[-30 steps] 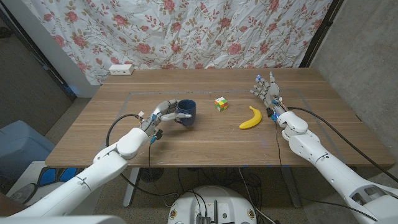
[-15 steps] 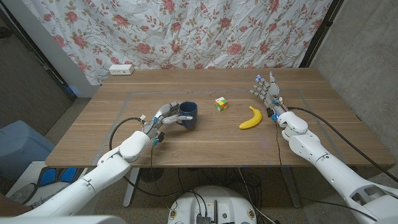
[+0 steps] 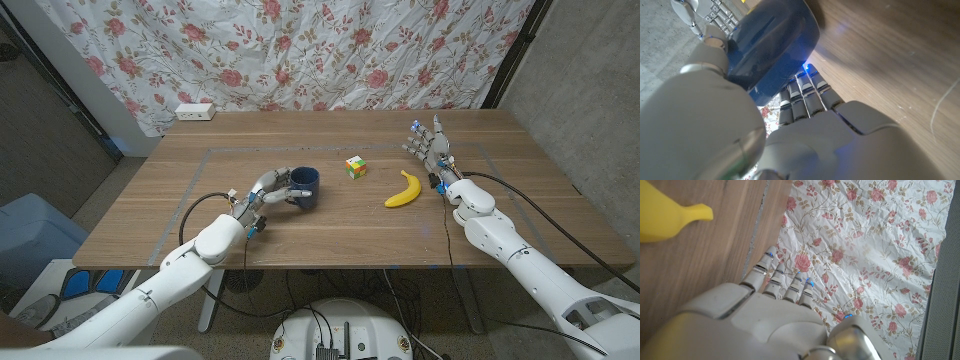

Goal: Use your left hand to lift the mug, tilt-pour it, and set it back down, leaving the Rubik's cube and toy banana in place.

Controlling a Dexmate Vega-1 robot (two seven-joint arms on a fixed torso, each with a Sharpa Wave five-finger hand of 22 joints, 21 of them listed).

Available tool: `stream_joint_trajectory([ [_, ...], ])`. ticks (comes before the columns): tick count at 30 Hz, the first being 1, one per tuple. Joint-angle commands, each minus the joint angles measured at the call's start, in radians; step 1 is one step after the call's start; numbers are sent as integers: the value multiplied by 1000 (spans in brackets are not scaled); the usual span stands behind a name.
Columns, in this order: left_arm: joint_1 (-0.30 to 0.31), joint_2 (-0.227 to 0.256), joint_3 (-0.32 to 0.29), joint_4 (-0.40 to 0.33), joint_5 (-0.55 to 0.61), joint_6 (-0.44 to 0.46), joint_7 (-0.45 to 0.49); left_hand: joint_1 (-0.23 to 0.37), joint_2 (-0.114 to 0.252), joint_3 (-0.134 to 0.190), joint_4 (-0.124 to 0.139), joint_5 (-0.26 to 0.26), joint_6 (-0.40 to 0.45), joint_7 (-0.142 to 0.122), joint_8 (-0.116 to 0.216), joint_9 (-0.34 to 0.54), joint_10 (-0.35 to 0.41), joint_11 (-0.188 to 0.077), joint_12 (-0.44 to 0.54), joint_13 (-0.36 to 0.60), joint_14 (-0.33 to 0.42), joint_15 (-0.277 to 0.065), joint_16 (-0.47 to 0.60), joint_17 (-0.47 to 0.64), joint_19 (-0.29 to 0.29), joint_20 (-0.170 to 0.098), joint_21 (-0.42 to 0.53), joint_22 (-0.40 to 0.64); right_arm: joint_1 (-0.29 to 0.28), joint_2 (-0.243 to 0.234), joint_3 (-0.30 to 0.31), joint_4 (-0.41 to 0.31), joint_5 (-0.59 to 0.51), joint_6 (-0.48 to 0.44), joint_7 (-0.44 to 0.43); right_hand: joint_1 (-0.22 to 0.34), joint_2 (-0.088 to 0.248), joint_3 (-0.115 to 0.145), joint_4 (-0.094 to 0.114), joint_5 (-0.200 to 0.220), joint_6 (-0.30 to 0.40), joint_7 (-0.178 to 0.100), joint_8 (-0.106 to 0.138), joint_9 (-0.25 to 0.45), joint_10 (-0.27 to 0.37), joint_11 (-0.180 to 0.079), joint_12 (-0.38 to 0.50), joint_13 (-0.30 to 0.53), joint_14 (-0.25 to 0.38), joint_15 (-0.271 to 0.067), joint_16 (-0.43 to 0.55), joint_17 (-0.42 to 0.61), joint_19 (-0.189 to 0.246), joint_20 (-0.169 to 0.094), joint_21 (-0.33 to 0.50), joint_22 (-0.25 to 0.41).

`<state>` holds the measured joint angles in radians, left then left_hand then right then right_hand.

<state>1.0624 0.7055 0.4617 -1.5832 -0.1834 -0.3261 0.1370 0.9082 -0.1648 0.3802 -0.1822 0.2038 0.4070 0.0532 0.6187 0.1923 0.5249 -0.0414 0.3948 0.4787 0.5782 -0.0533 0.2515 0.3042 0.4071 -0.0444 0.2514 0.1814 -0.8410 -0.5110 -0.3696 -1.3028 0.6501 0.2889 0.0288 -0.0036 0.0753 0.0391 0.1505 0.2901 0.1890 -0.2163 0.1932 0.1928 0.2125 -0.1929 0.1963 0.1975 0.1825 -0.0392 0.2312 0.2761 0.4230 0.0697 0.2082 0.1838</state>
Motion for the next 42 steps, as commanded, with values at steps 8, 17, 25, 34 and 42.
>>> stream_joint_trajectory([
  [8, 7, 3, 8, 12, -10, 4, -9, -23, 277, 29, 16, -1, 92, -105, 192, 2, 93, -117, -24, 90, -30, -116, -13, -1, -18, -2, -12, 2, 0, 0, 0, 0, 0, 0, 0, 2, 10, 2, 7, 4, -1, -6, 4, 2, 8, 1, 5, 4, 6, -49, 5, 3, 3, 0, 6, 5],
  [17, 13, 15, 7, 9, -17, 16, -17, -40, 267, 34, 15, -1, 52, -97, 162, -3, 35, -104, -66, 73, -58, -103, -31, -18, -16, 9, -15, 3, 0, 0, 0, 0, 0, 0, 0, 2, 10, 2, 7, 5, 0, -6, 4, 2, 8, 1, 5, 4, 5, -50, 5, 3, 3, 0, 6, 5],
  [25, 19, 28, 2, 4, -30, 30, -25, -48, 245, 37, 6, -2, 4, -86, 108, -10, -24, -76, -108, 46, -132, -55, -63, -45, -34, 26, -26, 4, 0, 0, 0, 0, 0, 0, 0, 2, 10, 2, 7, 5, 0, -6, 4, 2, 8, 3, 5, 4, 5, -51, 5, 3, 4, 0, 6, 5],
  [34, 15, 37, -1, 5, -43, 33, -38, -57, 216, 19, 10, -4, -59, -83, 2, -16, -110, -38, -166, -14, -226, -16, -72, -101, -73, 47, -47, 1, 0, 0, 0, 0, 0, 0, 0, 2, 10, 2, 7, 5, 0, -6, 4, 2, 8, 1, 5, 4, 5, -50, 5, 3, 3, 1, 6, 5],
  [42, 7, 35, -3, 13, -49, 28, -42, -63, 189, 5, 9, -3, -97, -70, -78, -18, -142, -29, -186, -64, -292, 25, -79, -128, -120, 49, -62, -6, 0, 0, 0, 0, 0, 0, 0, 2, 10, 2, 7, 5, 0, -6, 4, 2, 7, 0, 5, 4, 6, -51, 6, 3, 3, 0, 6, 5],
])
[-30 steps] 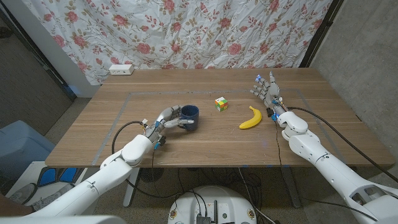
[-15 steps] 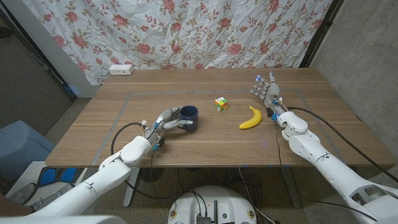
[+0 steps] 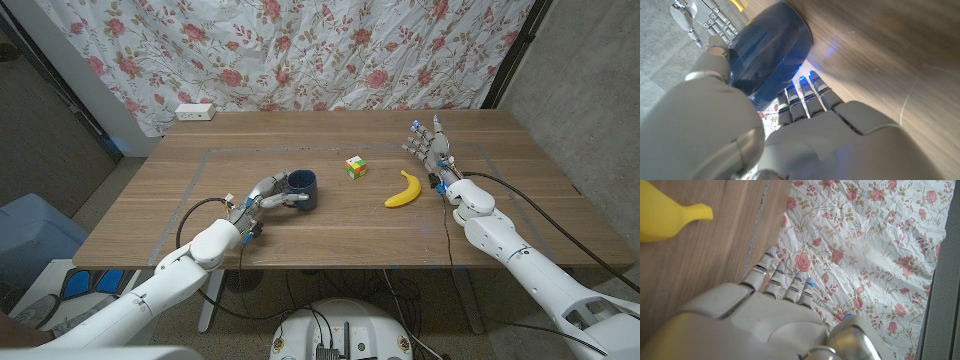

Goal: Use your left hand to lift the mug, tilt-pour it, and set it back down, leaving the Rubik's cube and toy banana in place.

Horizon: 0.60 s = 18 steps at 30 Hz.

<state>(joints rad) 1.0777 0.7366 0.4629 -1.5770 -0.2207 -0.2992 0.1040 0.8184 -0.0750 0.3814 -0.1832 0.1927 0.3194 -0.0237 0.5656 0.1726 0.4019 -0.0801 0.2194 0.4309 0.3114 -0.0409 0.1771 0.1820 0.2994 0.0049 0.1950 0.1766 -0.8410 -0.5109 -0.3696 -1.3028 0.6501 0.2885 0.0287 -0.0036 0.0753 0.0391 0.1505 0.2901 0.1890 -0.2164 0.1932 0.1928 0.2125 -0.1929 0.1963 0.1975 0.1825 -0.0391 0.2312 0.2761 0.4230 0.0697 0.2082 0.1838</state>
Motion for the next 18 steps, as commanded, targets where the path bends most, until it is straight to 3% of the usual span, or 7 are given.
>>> stream_joint_trajectory([
  [1, -9, 3, -5, 8, -9, 0, -6, 26, 97, 2, 11, 8, -11, 6, -30, 2, -27, 12, -13, -20, -29, 15, -5, -6, -18, 0, -7, -1, 0, 0, 0, 0, 0, 1, 0, 2, 10, 2, 7, 5, 0, -6, 4, 2, 7, 1, 5, 4, 5, -51, 5, 3, 3, 1, 6, 5],
  [9, -20, 3, -6, 16, -5, -8, -8, 16, 81, -8, 13, 9, -38, 11, -83, 1, -74, 32, -28, -57, -65, 20, -5, -11, -38, 1, -10, -4, 0, 0, 0, 0, 0, 0, 0, 2, 10, 2, 7, 5, 0, -6, 4, 2, 7, 1, 5, 4, 5, -52, 5, 3, 3, 1, 6, 5],
  [18, -31, 3, -3, 24, -5, -16, -21, 13, 72, -11, 13, 10, -51, -2, -121, 0, -103, 41, -32, -87, -94, 21, -7, -13, -54, -1, -13, -6, 0, 0, 0, 1, 0, 1, 1, 2, 10, 2, 7, 5, 0, -6, 4, 2, 7, 0, 5, 4, 5, -51, 5, 3, 4, 1, 6, 5],
])
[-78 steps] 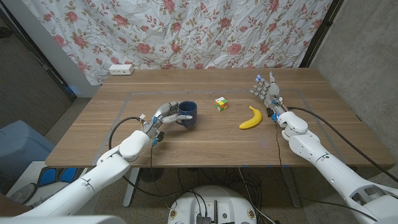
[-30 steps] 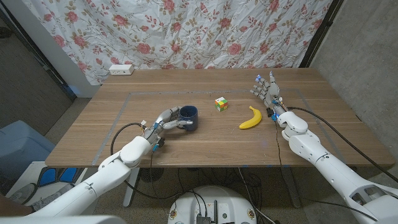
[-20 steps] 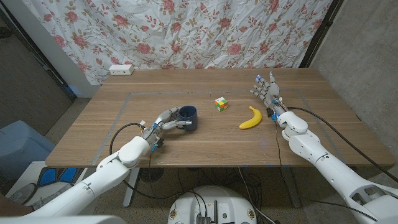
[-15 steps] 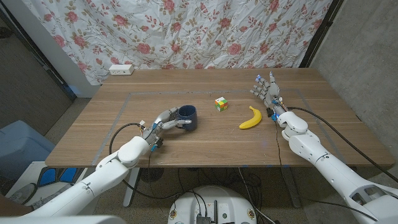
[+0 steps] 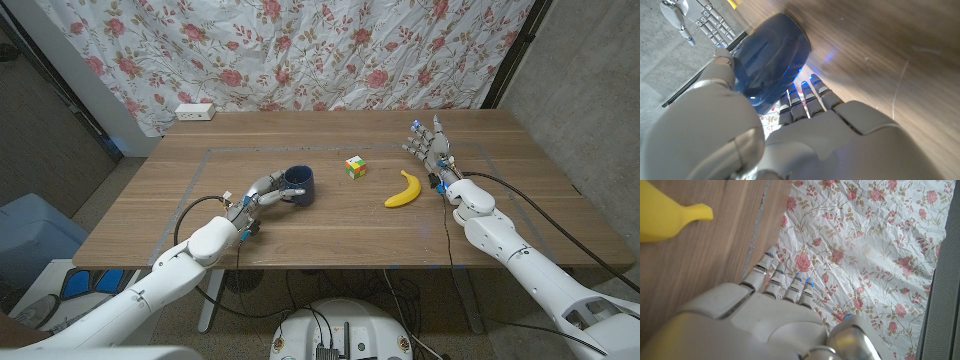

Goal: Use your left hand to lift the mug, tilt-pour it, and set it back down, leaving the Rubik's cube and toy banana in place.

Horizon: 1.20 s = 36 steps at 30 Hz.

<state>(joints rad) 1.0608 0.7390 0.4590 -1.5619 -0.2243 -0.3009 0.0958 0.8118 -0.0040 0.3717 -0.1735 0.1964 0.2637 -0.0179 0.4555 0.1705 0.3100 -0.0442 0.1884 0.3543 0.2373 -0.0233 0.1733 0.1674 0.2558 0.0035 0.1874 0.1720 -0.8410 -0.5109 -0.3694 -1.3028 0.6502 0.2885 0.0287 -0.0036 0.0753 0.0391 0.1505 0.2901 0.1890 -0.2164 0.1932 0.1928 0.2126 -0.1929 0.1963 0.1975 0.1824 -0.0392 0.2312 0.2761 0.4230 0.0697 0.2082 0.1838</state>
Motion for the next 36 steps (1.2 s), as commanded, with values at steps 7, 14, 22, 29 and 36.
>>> stream_joint_trajectory([
  [7, -25, 7, 8, 19, -18, -19, -52, 10, -14, -9, 5, 8, -56, -4, -95, 2, -88, 23, -8, -69, -72, 8, -1, 1, -48, -3, -7, -4, 1, 0, 0, 1, 0, 1, 1, 2, 10, 2, 7, 5, 0, -6, 4, 2, 8, 2, 5, 4, 6, -49, 6, 2, 3, 1, 6, 5],
  [14, -39, 15, 15, 31, -29, -28, -89, -3, -22, -12, 8, 9, -111, 13, -171, 3, -163, 23, -11, -124, -128, 29, -3, 1, -102, -5, -13, -5, 0, 0, 0, 0, 0, 0, 0, 2, 10, 2, 7, 5, 0, -6, 4, 2, 8, 1, 5, 4, 6, -50, 6, 3, 3, 1, 6, 5],
  [22, -51, 23, 16, 41, -47, -26, -120, -12, -41, -16, 5, 7, -189, 11, -242, 6, -249, 35, -12, -163, -217, 45, -7, 2, -175, -17, -17, -6, 0, 0, 0, 0, 0, 0, 0, 2, 10, 2, 7, 5, 0, -6, 4, 2, 8, 0, 5, 4, 6, -51, 6, 3, 3, 1, 6, 5],
  [29, -57, 25, 12, 56, -68, -43, -143, -39, -59, -25, 11, 4, -260, 14, -272, 6, -327, 51, -13, -172, -295, 54, -6, 2, -269, -32, -20, -6, 0, 0, 0, 0, 0, 0, 0, 2, 10, 2, 7, 5, 0, -6, 4, 2, 7, 0, 5, 4, 6, -50, 6, 3, 4, 1, 6, 5],
  [36, -58, 33, 1, 62, -104, -58, -175, -84, -74, -40, 22, -1, -305, 14, -276, 6, -382, 50, -13, -174, -356, 49, -6, 3, -342, -38, -23, -6, 0, 0, 0, 0, 0, 0, 0, 2, 10, 2, 7, 5, 0, -6, 4, 2, 7, 0, 5, 4, 6, -50, 6, 3, 3, 0, 6, 5],
])
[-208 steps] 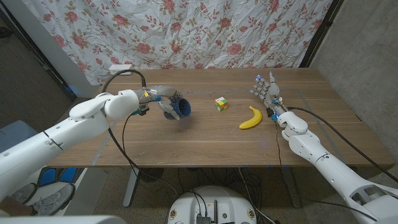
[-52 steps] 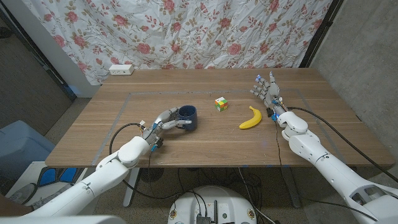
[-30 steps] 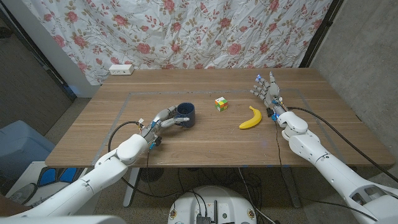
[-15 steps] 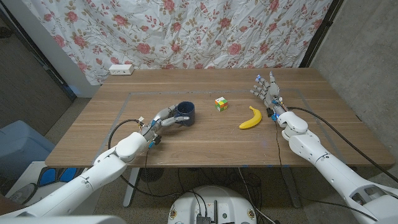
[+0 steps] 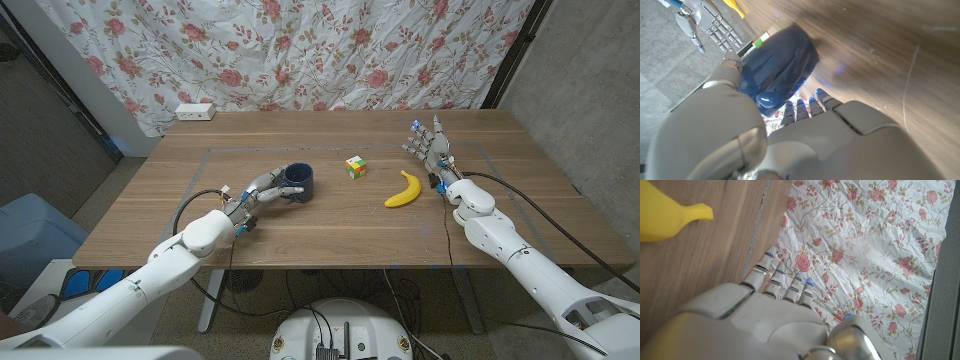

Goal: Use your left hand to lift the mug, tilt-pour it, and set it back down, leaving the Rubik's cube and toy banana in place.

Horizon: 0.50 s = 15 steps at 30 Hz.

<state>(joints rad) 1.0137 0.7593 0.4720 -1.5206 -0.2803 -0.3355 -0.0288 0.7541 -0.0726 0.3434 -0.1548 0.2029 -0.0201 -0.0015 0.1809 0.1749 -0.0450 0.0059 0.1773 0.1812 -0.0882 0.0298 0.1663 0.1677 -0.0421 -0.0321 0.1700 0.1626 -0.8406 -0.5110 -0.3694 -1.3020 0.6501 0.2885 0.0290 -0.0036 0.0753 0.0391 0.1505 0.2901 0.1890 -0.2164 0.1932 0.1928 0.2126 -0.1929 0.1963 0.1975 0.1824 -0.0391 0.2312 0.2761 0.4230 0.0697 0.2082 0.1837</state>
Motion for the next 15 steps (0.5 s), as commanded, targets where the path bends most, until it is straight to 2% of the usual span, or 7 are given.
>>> stream_joint_trajectory([
  [1, -7, 14, -16, 16, -51, -22, -48, -34, -6, -13, 5, -8, -31, 1, -3, 2, -39, -2, -2, -2, -44, -4, 0, 2, -56, -5, -4, 4, 0, 0, 0, -1, 0, 0, 0, 2, 10, 2, 7, 5, 0, -6, 4, 2, 7, 1, 5, 4, 6, -50, 6, 2, 4, 1, 6, 5],
  [7, -3, 27, -37, 9, -86, -28, -66, -73, -3, -21, 15, -11, -46, 1, -1, 1, -75, -3, -2, -3, -81, -3, 1, 3, -108, -2, -3, 4, 0, 0, 0, -1, 0, 0, 0, 2, 10, 2, 7, 5, 0, -6, 4, 2, 7, 1, 5, 4, 5, -51, 5, 2, 4, 1, 6, 5],
  [10, -3, 32, -47, 6, -110, -31, -80, -97, 4, -24, 20, -12, -55, 1, -1, 1, -95, 2, -1, -4, -111, 0, 0, 3, -157, 0, -5, 4, -1, 0, 0, -1, 0, 0, 0, 2, 10, 2, 7, 5, 0, -6, 4, 2, 7, 0, 5, 4, 5, -49, 5, 2, 4, 1, 6, 5],
  [15, -3, 31, -60, 11, -149, -31, -100, -117, 9, -26, 24, -14, -70, 3, -3, 1, -116, 7, -2, -4, -133, 7, 0, 3, -188, 0, -5, 5, -1, 0, 0, -2, 0, 0, -1, 2, 10, 3, 7, 5, 0, -6, 4, 2, 7, 0, 5, 4, 5, -50, 5, 2, 4, 1, 6, 5],
])
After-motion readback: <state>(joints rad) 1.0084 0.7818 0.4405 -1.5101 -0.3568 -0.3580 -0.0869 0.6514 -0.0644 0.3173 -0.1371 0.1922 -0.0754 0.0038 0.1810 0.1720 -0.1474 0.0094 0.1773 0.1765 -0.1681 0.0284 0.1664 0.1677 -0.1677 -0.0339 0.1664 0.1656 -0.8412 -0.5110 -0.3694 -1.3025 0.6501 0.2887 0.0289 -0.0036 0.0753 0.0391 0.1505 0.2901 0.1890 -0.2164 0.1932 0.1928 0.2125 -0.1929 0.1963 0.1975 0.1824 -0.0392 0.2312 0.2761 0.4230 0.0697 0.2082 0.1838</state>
